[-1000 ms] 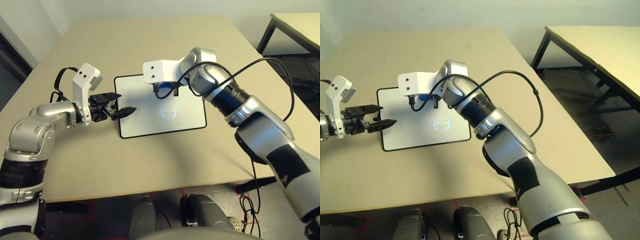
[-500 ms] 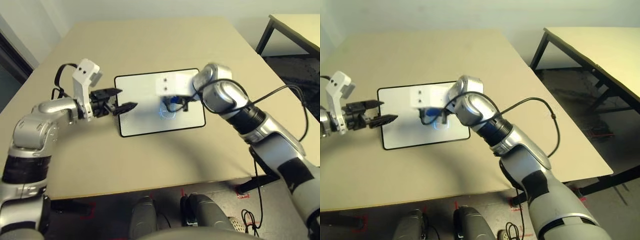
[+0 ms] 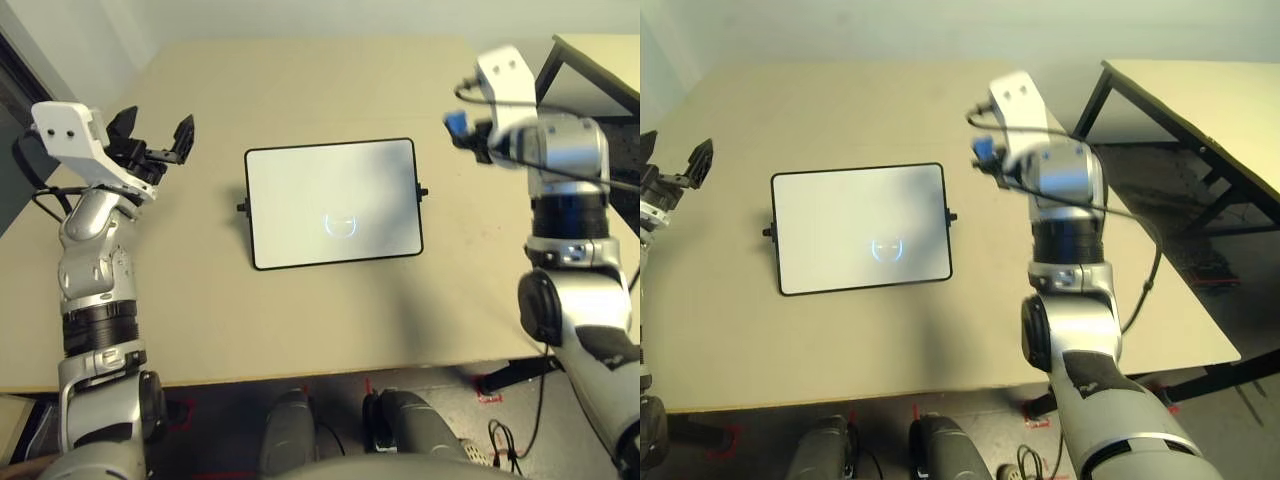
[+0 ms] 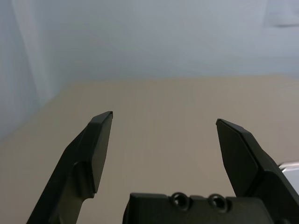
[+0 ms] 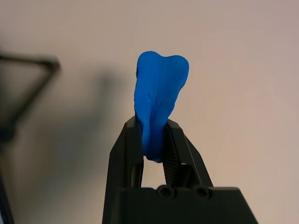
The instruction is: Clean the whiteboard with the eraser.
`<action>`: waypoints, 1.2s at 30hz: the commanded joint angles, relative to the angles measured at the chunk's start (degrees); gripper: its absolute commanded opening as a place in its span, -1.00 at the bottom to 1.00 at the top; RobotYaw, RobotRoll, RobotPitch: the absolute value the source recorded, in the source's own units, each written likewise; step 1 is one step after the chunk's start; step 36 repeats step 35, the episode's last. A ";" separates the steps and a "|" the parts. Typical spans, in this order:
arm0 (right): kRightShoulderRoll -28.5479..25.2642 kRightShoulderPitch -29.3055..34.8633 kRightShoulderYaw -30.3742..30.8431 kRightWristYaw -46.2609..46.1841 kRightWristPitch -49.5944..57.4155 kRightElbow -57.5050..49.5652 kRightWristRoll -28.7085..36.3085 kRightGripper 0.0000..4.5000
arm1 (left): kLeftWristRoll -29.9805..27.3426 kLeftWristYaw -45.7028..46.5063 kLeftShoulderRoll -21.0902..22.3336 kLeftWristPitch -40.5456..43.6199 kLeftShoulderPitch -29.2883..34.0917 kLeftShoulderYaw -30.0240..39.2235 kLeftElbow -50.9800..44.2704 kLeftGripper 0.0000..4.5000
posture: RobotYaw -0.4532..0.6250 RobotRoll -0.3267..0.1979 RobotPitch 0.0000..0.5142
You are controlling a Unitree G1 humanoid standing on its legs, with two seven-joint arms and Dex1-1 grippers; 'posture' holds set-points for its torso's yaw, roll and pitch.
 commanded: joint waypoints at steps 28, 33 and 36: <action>-4.92 8.67 -11.96 -15.82 -54.33 17.96 15.62 0.98 | 1.14 4.96 -3.66 -9.95 -3.30 -0.26 16.00 1.00 | -0.21 0.25 -0.63; -7.30 10.28 -14.48 -16.25 -74.01 36.11 17.88 0.98 | 1.18 7.82 -4.22 -14.30 -2.92 0.72 20.83 1.00 | -0.20 0.25 -0.67; -7.91 9.61 -14.74 -15.82 -77.51 41.06 18.79 0.98 | 0.98 8.67 -4.40 -15.10 -3.20 0.95 22.27 1.00 | -0.21 0.25 -0.69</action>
